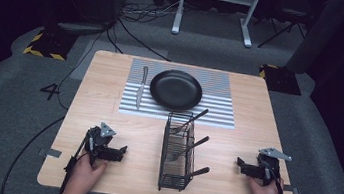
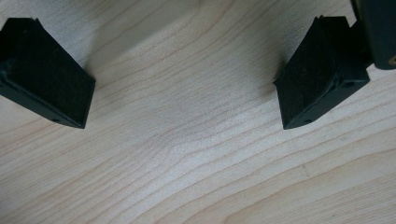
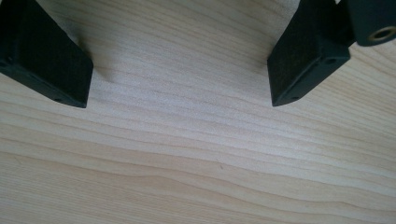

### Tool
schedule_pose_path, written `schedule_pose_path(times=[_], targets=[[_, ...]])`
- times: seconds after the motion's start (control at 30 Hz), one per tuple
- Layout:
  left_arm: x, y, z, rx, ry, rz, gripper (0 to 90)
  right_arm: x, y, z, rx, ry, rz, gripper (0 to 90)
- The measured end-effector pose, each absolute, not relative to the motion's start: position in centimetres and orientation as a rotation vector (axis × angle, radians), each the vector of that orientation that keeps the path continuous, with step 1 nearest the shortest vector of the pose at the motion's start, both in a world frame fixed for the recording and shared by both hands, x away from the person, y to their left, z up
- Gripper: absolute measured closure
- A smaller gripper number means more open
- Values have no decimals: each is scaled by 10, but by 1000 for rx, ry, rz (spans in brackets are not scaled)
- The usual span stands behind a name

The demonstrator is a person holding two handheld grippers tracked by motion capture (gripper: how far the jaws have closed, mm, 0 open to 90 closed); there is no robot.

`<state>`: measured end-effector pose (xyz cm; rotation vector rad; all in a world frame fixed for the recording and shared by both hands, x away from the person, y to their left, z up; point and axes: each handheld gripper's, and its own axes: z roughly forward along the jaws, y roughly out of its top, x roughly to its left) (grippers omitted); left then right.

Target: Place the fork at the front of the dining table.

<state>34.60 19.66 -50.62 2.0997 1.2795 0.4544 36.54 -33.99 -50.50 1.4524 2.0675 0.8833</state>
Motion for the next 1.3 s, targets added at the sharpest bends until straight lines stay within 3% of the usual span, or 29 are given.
schedule_pose_path(times=[0.1,0.3,0.8,1.3], targets=[[346,197,-506,2101,1278,456,47,359,-338,-504,1439,2053,903,202],[345,197,-506,2102,1278,456,47,359,-341,-496,1434,2147,930,318],[346,197,-506,2100,1280,453,45,325,-340,-442,1317,2223,1109,375],[346,196,-506,2099,1281,455,46,298,-309,-401,1099,2270,1244,386]])
